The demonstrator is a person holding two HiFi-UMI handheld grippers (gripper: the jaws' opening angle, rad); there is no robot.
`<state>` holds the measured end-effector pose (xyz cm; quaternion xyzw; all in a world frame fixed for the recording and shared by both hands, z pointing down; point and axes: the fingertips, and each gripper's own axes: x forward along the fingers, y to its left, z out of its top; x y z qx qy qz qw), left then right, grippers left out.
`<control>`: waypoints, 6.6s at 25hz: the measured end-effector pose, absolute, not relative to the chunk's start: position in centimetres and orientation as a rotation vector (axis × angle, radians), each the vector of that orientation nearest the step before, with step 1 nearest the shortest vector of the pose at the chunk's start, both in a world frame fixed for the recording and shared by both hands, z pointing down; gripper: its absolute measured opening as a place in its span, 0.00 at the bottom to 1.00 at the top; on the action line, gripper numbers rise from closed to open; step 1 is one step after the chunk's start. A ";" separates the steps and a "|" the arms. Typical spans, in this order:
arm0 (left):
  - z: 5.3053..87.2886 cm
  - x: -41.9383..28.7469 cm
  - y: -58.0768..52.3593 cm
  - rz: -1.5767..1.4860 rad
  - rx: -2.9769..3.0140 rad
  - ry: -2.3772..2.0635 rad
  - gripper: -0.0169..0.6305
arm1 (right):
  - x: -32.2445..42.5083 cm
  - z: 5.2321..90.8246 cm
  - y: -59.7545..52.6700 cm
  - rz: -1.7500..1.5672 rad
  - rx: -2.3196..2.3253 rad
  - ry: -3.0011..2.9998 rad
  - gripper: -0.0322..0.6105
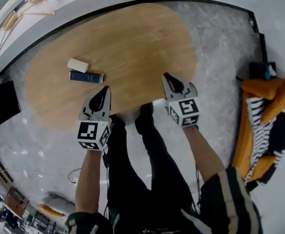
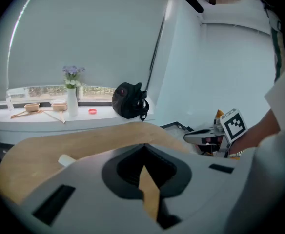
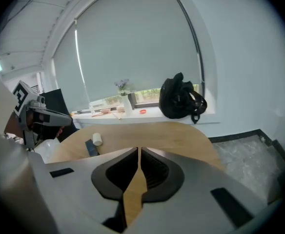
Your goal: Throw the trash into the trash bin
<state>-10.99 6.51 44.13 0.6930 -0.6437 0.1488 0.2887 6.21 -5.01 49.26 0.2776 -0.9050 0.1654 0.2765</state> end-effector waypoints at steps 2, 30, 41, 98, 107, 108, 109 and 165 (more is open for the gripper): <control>44.1 -13.1 8.0 0.379 1.815 -1.752 0.02 | 2.4 48.8 -4.2 0.416 0.673 -2.464 0.07; 50.3 -27.7 22.9 0.269 1.447 -1.909 0.02 | -20.5 63.4 9.1 -0.025 -0.117 -2.140 0.39; 51.3 -29.0 23.8 0.284 1.424 -1.892 0.02 | -19.7 66.0 9.0 0.047 -0.124 -2.062 0.34; 52.0 9.3 0.1 0.692 2.268 -0.970 0.02 | 32.2 62.8 -1.2 0.959 1.520 -1.845 0.33; 54.6 12.4 -0.5 0.679 2.282 -0.958 0.02 | 36.3 72.1 3.5 1.093 1.458 -1.663 0.33; 54.7 12.6 -0.5 0.671 2.283 -0.963 0.02 | 36.5 73.2 4.1 1.096 1.435 -1.646 0.33; 54.8 12.7 -0.6 0.664 2.283 -0.971 0.02 | 36.6 74.3 4.7 1.100 1.410 -1.631 0.33; 46.0 -24.8 15.5 0.276 1.626 -1.808 0.02 | -13.6 52.8 -0.7 0.264 0.447 -2.404 0.05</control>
